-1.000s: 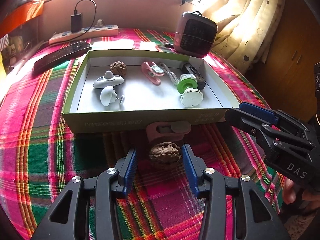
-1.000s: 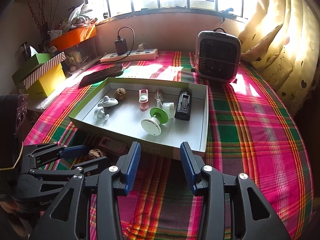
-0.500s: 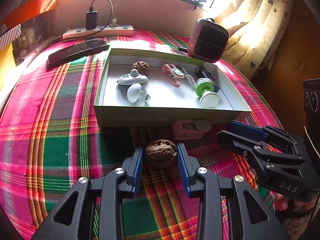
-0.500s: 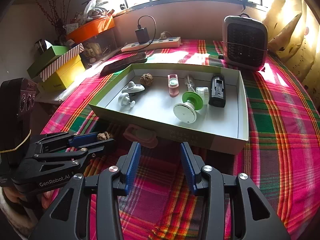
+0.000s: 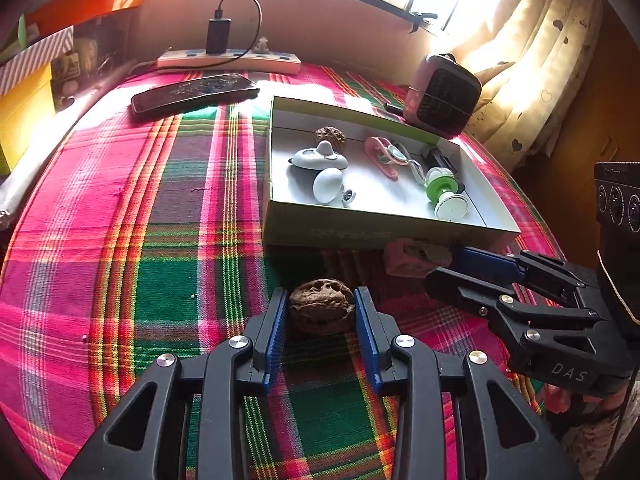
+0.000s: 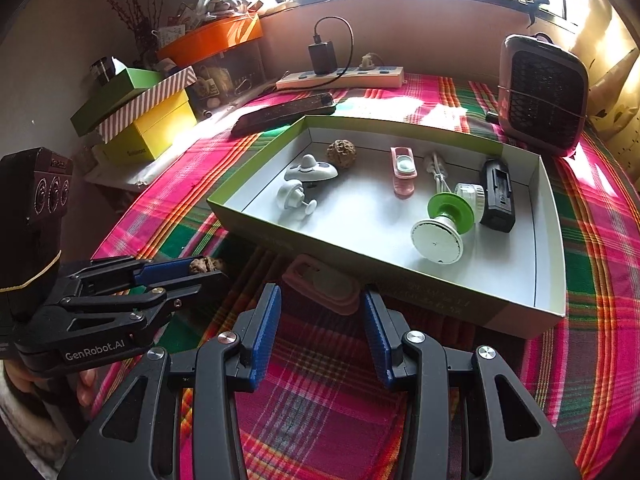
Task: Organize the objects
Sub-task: 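Grasp the walnut with the left gripper while the right gripper grasps the second pink clip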
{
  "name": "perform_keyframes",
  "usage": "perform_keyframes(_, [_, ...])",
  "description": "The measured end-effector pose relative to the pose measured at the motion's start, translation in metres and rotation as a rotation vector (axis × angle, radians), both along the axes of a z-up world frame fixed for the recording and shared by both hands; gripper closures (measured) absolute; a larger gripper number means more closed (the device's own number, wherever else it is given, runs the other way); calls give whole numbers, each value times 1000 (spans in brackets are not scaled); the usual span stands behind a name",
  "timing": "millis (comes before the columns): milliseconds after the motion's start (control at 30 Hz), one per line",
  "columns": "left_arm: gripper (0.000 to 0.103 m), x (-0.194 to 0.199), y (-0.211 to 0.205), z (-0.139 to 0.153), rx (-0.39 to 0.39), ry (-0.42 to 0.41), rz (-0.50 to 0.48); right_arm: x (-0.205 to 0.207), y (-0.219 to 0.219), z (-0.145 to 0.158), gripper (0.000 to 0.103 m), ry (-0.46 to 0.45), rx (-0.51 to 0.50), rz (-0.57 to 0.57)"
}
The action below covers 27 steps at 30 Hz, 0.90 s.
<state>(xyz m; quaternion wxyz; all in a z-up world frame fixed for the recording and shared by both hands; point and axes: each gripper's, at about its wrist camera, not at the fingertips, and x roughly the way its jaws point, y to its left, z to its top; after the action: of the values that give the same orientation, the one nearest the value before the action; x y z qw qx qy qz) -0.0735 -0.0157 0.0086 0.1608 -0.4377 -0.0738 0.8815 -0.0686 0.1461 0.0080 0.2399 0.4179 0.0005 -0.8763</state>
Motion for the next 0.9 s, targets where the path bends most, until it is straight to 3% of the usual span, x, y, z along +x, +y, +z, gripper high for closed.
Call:
perform_keyframes(267, [72,-2,-10,0,16,-3,15,8,-15,1,61,-13,-16,95])
perform_keyframes(900, [72,-4,-14,-1,18,-3,17,-14,-36,-12,61,4,115,124])
